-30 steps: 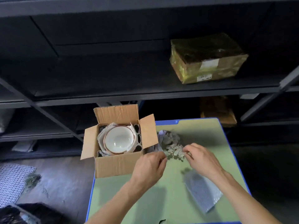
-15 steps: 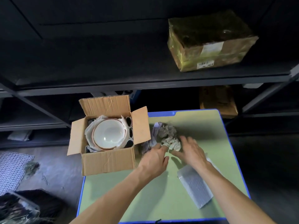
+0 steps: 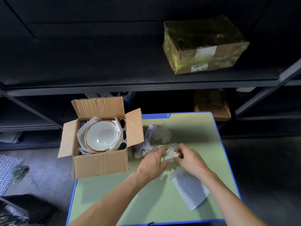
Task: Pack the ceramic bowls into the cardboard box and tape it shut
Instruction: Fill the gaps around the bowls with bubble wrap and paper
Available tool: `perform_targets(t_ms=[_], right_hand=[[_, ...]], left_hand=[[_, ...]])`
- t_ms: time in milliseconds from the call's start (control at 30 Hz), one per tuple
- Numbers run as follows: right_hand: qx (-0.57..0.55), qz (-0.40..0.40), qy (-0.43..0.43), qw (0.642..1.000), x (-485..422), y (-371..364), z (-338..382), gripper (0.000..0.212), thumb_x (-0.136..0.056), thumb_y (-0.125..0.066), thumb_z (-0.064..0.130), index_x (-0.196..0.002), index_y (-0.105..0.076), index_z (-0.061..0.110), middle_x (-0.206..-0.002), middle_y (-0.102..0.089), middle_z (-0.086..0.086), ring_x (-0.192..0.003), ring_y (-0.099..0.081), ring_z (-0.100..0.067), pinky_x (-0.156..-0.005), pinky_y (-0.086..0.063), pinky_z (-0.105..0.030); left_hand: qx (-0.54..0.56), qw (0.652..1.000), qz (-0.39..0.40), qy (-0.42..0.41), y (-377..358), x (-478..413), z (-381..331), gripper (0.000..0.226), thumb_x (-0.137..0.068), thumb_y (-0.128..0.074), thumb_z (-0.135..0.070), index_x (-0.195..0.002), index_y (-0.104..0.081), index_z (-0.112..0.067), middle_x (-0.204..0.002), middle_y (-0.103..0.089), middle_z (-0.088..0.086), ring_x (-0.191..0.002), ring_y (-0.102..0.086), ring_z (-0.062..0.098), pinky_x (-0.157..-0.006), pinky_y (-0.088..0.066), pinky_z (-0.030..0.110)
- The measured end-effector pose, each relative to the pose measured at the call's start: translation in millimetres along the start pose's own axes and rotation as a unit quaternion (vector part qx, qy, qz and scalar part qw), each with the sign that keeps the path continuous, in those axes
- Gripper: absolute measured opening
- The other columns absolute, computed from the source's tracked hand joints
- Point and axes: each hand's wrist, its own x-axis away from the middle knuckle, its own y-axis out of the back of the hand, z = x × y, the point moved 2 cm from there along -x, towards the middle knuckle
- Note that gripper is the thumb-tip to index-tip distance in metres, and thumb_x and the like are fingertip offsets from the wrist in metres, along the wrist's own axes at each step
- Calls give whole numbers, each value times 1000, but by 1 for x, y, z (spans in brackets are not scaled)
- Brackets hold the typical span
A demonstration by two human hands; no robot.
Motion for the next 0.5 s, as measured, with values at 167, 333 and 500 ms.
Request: perform_targets(t_ms=[167,333,500], right_hand=[[-92,25,16,995,17,4,6,21,-87,-70,26,-100,-57,35,-93,-65,14,-88,-61,-12,-77,-46,-20],[-167,62,38,983,34,7,21,34,-88,-70,24,-119,-58,32,-112,-63,16,-88,-63,-9,-84,-51,-22],[-186,36,49,981,45,13,28,25,-87,-65,15,-104,-64,33,-95,-69,17,-81,-64,-4,-78,-50,-19]], left_hand=[[42,999,-13,20,0,4,-7,39,-93,-61,-29,-128,-52,-16,-102,-67,7,-93,-63,28,-77,-46,34],[92,995,-50,5,11,20,-14,32,-88,-64,-21,-117,-53,-15,-85,-58,-2,-82,-58,24,-71,-41,33],[171,984,-19,36,19,39,-14,68,-85,-71,-28,-140,-32,-32,-98,-62,-4,-74,-63,14,-74,-52,31]])
